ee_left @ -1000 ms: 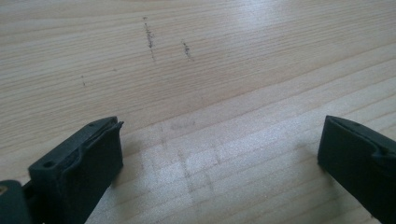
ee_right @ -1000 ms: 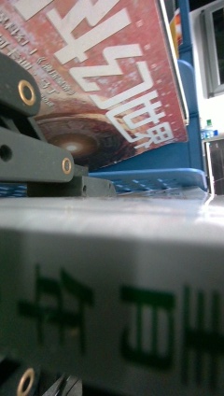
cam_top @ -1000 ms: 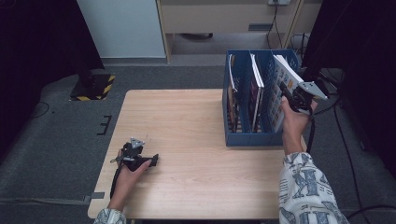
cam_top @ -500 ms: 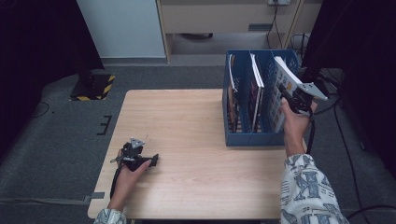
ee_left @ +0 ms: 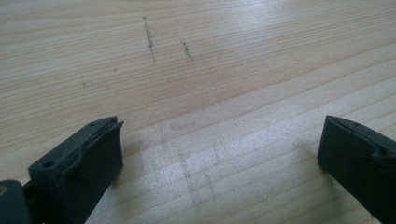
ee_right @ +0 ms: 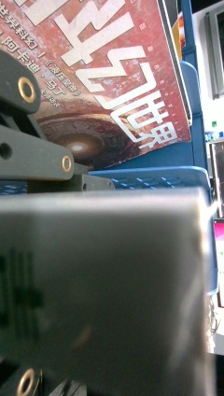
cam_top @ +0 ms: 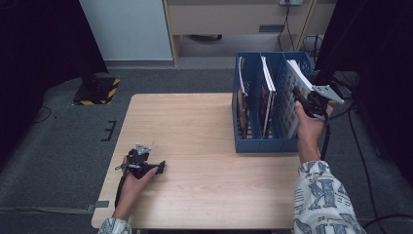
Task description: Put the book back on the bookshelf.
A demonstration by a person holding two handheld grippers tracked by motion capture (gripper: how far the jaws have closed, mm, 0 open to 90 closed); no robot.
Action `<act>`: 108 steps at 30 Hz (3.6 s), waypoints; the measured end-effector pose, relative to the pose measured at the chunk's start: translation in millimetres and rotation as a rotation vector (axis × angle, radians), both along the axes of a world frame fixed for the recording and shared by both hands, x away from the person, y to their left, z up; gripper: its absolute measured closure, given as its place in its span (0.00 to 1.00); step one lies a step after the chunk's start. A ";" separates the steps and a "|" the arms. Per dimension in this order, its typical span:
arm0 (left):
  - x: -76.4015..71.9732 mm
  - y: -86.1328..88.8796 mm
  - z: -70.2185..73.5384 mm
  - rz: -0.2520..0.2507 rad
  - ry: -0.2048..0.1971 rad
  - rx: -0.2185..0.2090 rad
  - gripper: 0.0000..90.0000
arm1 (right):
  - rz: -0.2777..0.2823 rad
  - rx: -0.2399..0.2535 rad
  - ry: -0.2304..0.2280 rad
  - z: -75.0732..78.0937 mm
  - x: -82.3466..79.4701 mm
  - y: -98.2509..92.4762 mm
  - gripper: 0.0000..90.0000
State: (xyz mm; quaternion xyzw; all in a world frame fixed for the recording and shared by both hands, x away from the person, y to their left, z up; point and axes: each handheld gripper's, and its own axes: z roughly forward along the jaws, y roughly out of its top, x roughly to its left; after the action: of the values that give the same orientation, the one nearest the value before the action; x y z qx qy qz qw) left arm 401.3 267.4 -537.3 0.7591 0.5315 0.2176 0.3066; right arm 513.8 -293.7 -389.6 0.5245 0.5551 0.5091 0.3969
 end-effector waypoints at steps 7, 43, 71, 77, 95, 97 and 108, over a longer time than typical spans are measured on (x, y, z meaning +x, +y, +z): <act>-0.7 -0.3 0.0 -0.003 0.000 0.000 0.00 | -0.018 -0.022 -0.016 5.1 1.9 7.1 0.82; -0.1 -1.7 0.0 -0.010 -0.001 0.000 0.00 | -0.004 -0.084 -0.059 -13.2 13.3 19.4 0.80; 0.1 -2.0 -0.1 -0.009 -0.001 0.000 0.00 | -0.032 -0.275 -0.047 -9.2 13.8 25.3 0.82; 0.0 -2.1 0.0 -0.009 -0.001 0.001 0.00 | -0.022 -0.230 -0.046 -10.4 12.4 25.2 0.81; -0.1 -2.1 0.0 -0.008 -0.001 0.001 0.00 | 0.022 -0.120 -0.037 -9.9 9.2 24.0 0.55; -0.1 -2.1 0.0 -0.008 -0.001 0.001 0.00 | 0.019 -0.115 -0.038 -9.6 8.2 22.8 0.53; 0.1 -2.3 0.0 -0.007 0.000 0.000 0.00 | 0.026 -0.086 -0.001 -7.0 -0.6 19.0 0.34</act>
State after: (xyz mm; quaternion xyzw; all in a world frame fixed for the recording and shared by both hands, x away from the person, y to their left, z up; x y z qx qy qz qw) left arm 401.4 265.2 -537.3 0.7610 0.5287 0.2167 0.3073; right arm 513.2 -274.7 -396.6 0.4993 0.5833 0.4901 0.4126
